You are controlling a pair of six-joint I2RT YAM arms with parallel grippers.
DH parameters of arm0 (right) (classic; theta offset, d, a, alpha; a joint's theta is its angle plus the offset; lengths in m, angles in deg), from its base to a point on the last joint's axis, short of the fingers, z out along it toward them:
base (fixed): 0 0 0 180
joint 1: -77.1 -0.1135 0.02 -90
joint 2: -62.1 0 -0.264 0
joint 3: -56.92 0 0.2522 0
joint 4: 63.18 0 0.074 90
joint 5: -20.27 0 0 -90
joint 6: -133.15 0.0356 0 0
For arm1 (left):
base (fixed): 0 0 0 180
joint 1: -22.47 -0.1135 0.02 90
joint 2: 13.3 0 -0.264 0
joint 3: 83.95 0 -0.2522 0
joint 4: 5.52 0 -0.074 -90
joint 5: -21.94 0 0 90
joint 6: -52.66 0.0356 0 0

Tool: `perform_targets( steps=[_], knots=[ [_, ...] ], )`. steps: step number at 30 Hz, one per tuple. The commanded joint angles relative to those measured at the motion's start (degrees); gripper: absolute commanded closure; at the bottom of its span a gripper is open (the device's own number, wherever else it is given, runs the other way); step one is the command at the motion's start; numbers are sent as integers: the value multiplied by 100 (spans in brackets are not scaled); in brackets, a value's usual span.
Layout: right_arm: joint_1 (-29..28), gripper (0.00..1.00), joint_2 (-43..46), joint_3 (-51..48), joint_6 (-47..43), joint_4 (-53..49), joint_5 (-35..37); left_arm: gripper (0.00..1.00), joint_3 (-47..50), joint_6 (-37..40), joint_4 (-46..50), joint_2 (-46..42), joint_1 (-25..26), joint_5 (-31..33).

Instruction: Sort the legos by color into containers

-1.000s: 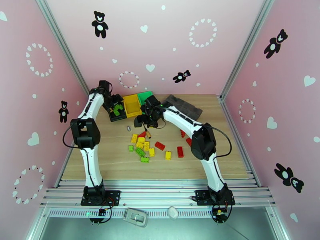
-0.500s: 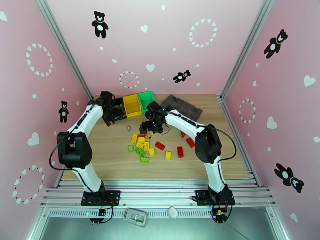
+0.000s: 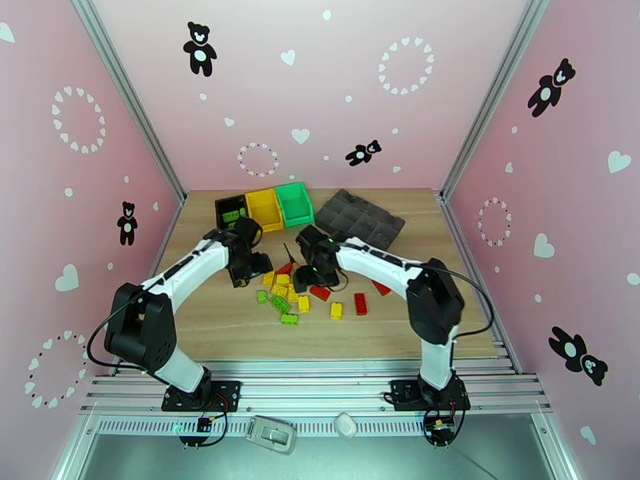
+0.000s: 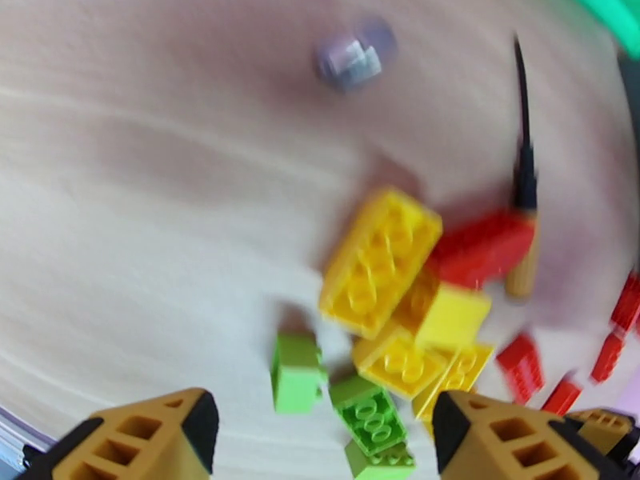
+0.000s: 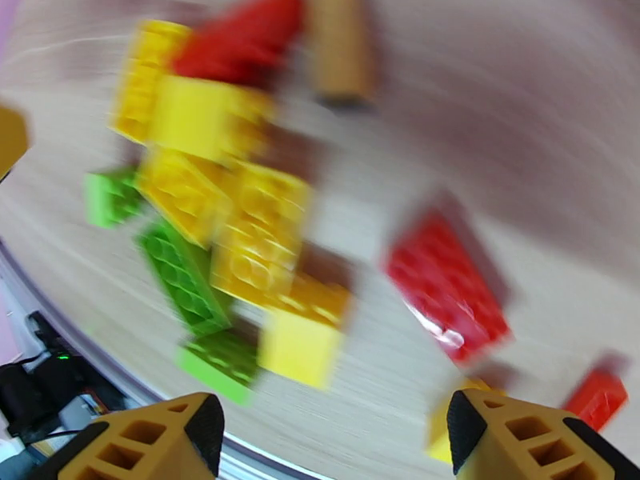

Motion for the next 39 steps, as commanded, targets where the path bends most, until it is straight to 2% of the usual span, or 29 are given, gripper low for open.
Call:
perform_targets(
  steps=[1, 6, 10, 22, 32, 39],
  knots=[
    [9, 22, 598, -620, 362, 8, 403, 24, 213, -418, -173, -302, 429, 125],
    [5, 24, 960, -1421, 666, 159, 494, 24, 411, -802, -325, -412, 990, 186],
    [9, 26, 946, -1607, 759, 341, 402, 24, 429, -909, -362, -427, 1162, 216],
    [9, 39, 464, -1570, 778, 495, 362, 23, 530, -957, -274, -678, 1164, 392],
    [18, 41, 202, -1587, 772, 508, 292, 22, 453, -959, -309, -537, 1161, 390],
    [95, 53, 208, -1558, 778, 472, 310, 20, 360, -955, -427, -353, 1099, 226]
  ],
)
